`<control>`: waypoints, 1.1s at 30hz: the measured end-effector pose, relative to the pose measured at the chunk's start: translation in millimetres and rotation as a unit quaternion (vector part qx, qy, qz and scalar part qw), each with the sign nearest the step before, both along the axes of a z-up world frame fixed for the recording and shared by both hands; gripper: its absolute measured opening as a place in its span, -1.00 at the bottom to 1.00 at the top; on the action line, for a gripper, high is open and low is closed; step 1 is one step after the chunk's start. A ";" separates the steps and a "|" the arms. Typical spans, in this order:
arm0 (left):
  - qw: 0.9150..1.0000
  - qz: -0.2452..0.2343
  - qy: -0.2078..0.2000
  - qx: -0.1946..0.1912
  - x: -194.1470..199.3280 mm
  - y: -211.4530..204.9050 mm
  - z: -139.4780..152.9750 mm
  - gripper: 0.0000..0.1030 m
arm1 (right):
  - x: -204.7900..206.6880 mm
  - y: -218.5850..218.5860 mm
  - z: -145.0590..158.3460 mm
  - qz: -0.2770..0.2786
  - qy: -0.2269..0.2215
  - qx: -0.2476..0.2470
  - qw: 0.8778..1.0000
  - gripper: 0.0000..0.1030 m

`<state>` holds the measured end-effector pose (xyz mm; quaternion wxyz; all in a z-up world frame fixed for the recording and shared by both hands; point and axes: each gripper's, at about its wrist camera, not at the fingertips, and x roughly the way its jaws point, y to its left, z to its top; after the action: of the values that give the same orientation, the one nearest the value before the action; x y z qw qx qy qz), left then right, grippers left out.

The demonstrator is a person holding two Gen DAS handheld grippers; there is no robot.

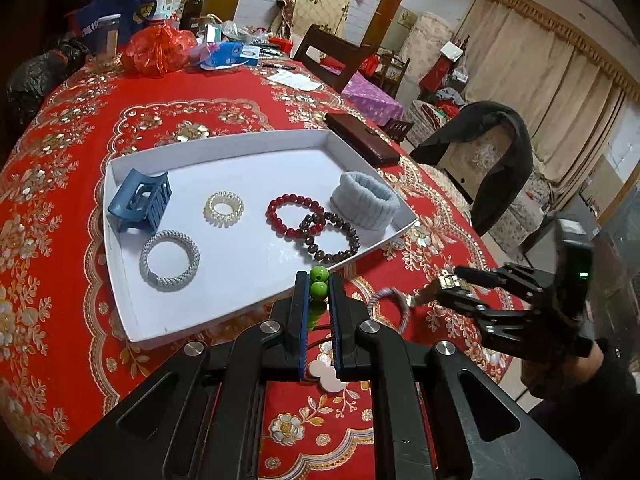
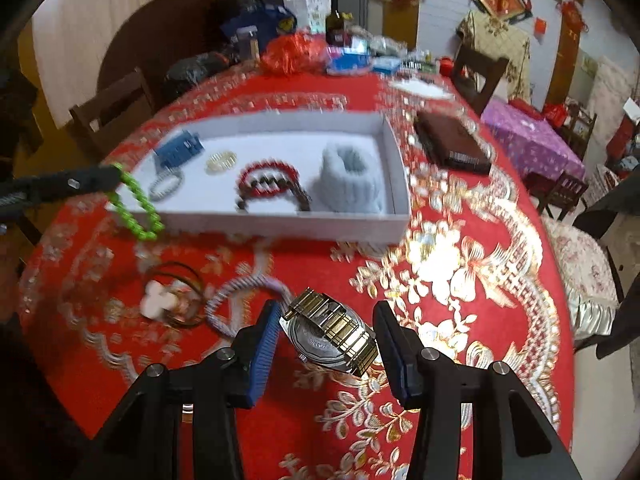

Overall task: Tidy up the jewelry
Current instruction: 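Grasp the gold wristwatch with the right tool while the left tool holds the green bracelet, then carry the green bracelet and gold watch over the white box with both tools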

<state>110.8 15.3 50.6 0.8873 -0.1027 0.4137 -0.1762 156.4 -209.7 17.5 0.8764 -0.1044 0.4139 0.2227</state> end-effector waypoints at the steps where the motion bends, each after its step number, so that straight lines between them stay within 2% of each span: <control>1: 1.000 0.001 0.000 0.000 -0.5 0.3 0.4 -0.85 | -3.2 0.0 4.2 -0.001 -0.005 0.006 1.000 -0.11; 10: 1.000 -0.004 0.003 0.003 0.3 -2.7 -2.0 -0.85 | -10.9 -12.1 18.6 -0.032 -0.030 0.048 0.998 -0.11; 19: 0.999 -0.019 0.000 0.044 -4.3 -24.4 -7.3 -0.85 | -8.3 -18.6 25.3 -0.052 -0.044 0.058 0.996 -0.11; 33: 0.999 -0.020 0.000 0.048 -5.0 -25.9 -6.8 -0.85 | -2.1 -11.8 28.2 -0.057 -0.046 0.053 0.996 -0.11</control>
<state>105.8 -10.6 43.8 0.8876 -0.0518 0.4234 -0.1737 154.3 -221.5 45.7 0.9101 -0.0440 0.3663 0.1888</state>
